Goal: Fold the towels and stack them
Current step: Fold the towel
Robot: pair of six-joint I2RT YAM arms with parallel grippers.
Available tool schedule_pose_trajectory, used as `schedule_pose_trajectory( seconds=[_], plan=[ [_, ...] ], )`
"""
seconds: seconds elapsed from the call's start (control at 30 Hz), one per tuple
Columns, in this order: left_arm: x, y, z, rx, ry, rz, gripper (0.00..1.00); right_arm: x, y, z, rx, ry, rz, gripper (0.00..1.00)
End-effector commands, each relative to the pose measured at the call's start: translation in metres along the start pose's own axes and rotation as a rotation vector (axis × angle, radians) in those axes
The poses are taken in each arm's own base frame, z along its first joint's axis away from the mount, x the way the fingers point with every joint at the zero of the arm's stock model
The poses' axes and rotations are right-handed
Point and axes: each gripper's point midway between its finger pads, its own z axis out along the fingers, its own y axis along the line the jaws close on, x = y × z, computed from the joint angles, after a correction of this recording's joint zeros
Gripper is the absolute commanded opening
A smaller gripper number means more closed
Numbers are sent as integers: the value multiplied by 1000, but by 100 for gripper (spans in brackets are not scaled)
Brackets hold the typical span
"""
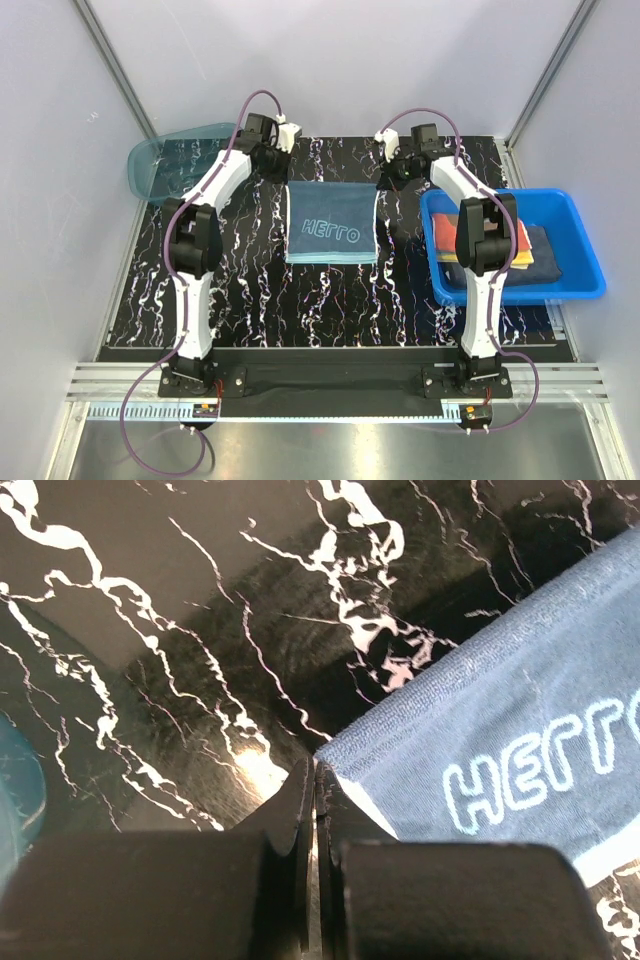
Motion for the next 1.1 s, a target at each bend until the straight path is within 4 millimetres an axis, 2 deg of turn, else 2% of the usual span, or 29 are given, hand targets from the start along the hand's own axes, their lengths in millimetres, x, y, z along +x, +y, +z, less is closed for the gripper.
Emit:
schedule_pose_trajectory(
  seconds=[0.0, 0.07, 0.1, 0.33, 0.67, 0.8, 0.83, 1.07],
  plan=[
    [-20, 8, -28, -80, -67, 44, 0, -28, -12, -24, 111, -48, -89, 0],
    [-15, 6, -29, -88, -60, 45, 0, -23, -11, -25, 126, -38, -89, 0],
    [-19, 5, -34, -94, -75, 49, 0, -22, -7, -26, 125, -36, -86, 0],
    [-7, 3, -46, -144, -42, 60, 0, -21, 10, -35, 152, -58, -95, 0],
    [14, -16, -60, -134, -38, 47, 0, -17, 44, -49, 161, -65, -70, 0],
    [25, -28, -61, -112, -38, 38, 0, -6, 58, -55, 161, -67, -46, 0],
    [34, -30, -60, -110, -23, 28, 0, -5, 61, -57, 162, -69, -36, 0],
    [44, -47, -73, -100, -17, 30, 0, 14, 81, -62, 146, -51, 5, 0]
  ],
)
